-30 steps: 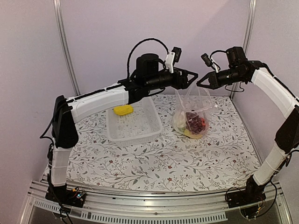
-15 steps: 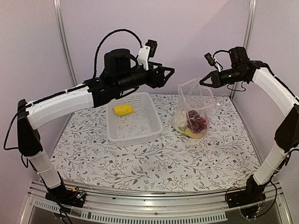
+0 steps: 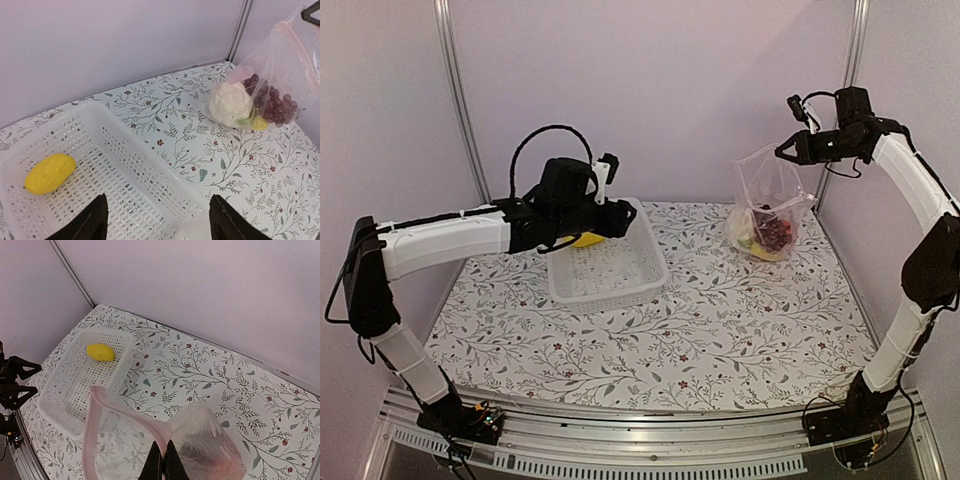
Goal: Place the food in the zip-top bag and seal the zipper
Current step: Adjust the fake fruit in the bin.
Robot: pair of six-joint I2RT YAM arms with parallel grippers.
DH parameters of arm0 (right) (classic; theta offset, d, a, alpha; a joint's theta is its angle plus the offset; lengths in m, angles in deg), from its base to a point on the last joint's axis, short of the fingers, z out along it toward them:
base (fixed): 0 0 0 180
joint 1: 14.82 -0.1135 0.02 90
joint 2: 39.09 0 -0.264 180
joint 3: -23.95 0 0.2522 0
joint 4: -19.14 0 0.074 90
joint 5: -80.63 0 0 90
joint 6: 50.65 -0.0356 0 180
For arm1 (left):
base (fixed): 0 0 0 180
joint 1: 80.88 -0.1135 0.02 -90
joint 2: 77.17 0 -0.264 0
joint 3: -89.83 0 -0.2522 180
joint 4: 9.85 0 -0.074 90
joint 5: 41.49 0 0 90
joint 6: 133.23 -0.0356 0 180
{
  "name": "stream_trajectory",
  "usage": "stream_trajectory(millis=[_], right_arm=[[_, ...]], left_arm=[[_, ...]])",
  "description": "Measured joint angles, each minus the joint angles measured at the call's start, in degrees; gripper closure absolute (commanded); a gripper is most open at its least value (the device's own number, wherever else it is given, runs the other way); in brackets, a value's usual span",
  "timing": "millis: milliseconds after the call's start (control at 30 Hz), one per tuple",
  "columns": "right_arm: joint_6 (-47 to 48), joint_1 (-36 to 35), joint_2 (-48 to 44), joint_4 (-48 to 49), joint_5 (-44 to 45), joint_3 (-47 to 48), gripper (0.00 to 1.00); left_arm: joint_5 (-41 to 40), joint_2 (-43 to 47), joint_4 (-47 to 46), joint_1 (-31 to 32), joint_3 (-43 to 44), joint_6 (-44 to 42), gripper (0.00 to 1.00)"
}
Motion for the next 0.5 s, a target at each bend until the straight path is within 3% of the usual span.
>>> stream_trajectory(millis=[200, 500], right_arm=[[-0.42, 0.13, -1.29, 2.80, -2.86, -3.26, 1.00], [1.92, 0.00, -2.01, 2.99, -8.13, -11.26, 1.00]], left_arm=[[0.00, -3.48, 6.19, -6.01, 2.71, 5.64, 0.34], [2.38, -11.08, 11.98, -12.48, 6.97, 5.88, 0.25]])
